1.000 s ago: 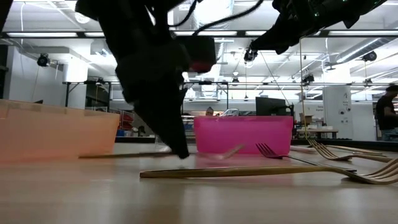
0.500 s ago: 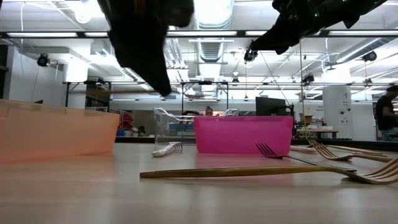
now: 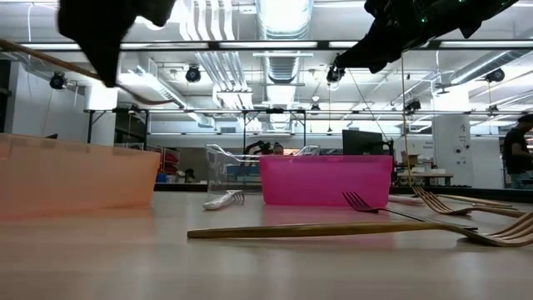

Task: Sort silverware by color (type)
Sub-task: Put the gold fork into the orange bin

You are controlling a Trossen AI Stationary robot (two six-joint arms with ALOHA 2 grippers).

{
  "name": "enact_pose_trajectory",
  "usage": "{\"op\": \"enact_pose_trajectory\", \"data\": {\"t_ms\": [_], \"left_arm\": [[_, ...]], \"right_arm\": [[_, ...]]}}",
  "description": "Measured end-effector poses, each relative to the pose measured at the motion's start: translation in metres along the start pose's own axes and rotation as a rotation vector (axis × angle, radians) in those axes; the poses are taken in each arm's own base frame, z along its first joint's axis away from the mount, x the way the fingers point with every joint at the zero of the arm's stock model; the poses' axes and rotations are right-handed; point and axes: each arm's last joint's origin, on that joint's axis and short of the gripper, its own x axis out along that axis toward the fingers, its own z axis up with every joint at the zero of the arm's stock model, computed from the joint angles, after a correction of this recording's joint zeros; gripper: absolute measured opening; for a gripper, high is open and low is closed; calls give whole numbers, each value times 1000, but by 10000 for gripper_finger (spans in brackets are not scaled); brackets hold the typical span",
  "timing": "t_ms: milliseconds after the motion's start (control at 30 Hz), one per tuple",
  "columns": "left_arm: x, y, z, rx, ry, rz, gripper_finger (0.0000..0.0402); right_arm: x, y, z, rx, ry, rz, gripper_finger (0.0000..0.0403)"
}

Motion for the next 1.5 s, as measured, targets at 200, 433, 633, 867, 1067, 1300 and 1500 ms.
{"op": "enact_pose_trajectory", "data": {"t_ms": [200, 433, 633, 867, 1067, 1300, 1500], "left_arm": [[2, 11, -6, -37, 32, 73, 0], [23, 18, -15, -43, 90, 131, 0], [34, 23, -20, -52, 127, 153, 0], [45, 29, -23, -77, 141, 189, 0], [54, 32, -22, -95, 143, 192, 0], [66, 37, -25, -100, 168, 204, 0], [71, 35, -26, -105, 161, 173, 0]], "right_arm": [[0, 0, 0, 1, 1, 0, 79], [0, 0, 0, 1, 1, 0, 79], [0, 0, -1, 1, 3, 1, 79], [0, 0, -1, 1, 3, 1, 79], [0, 0, -1, 7, 3, 0, 79], [0, 0, -2, 8, 5, 1, 79], [0, 0, -2, 8, 5, 1, 79]]}}
